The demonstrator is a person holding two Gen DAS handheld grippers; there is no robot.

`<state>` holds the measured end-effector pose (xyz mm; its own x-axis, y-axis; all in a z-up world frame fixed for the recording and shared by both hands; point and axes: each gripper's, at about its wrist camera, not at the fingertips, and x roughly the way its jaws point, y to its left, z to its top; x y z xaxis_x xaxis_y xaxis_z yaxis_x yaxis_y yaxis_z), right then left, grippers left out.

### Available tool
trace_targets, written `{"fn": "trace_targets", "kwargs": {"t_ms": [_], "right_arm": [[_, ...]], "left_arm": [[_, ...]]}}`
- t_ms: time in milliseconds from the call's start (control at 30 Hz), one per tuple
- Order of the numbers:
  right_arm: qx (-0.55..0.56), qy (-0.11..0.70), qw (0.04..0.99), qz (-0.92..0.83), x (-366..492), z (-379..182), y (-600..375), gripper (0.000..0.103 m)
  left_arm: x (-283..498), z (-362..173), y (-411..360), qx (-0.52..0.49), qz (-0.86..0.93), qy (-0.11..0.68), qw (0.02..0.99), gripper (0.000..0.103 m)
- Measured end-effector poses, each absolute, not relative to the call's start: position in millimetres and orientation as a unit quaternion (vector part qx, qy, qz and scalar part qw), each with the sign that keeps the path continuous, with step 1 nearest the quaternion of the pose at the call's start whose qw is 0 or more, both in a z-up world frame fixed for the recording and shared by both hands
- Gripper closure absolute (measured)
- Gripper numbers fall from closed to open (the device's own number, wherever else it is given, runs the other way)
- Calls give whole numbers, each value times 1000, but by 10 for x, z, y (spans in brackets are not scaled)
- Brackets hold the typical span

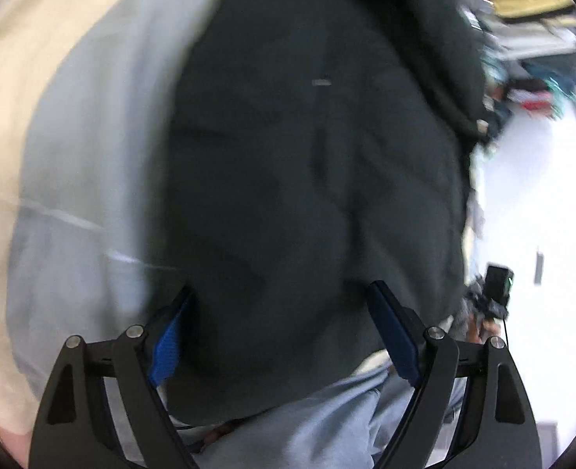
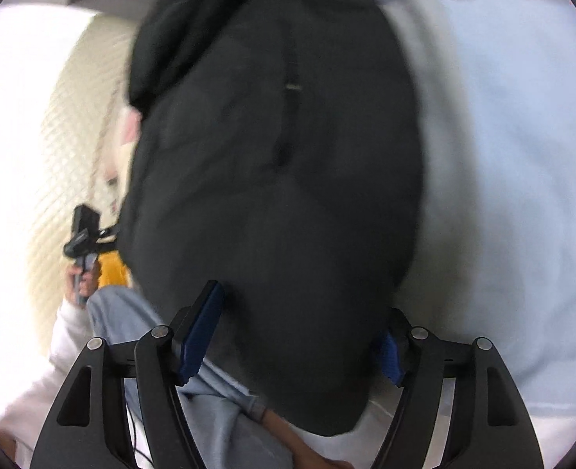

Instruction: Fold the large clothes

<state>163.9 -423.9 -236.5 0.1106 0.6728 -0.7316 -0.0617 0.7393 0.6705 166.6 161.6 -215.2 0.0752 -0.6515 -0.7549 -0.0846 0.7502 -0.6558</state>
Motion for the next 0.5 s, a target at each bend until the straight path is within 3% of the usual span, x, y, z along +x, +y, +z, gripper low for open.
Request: {"fn": "trace_targets", "kwargs": {"t_ms": [133, 333, 467, 500], "right_arm": [[245, 580, 712, 309, 1662, -2228, -4178, 33], [246, 619, 688, 288, 1774, -2552, -4140, 33], [230, 624, 686, 297, 1813, -2477, -4075, 34], [220, 616, 691, 308, 1813, -2386, -4021, 38]], "left_arm": [[1642, -2038, 1546, -288, -253, 622, 683, 18], [1764, -2347, 1568, -293, -211, 671, 647, 19], [1754, -2249, 1449, -275, -220, 666, 658, 30], [1748, -2233, 1441, -274, -223, 663, 660, 32]]}}
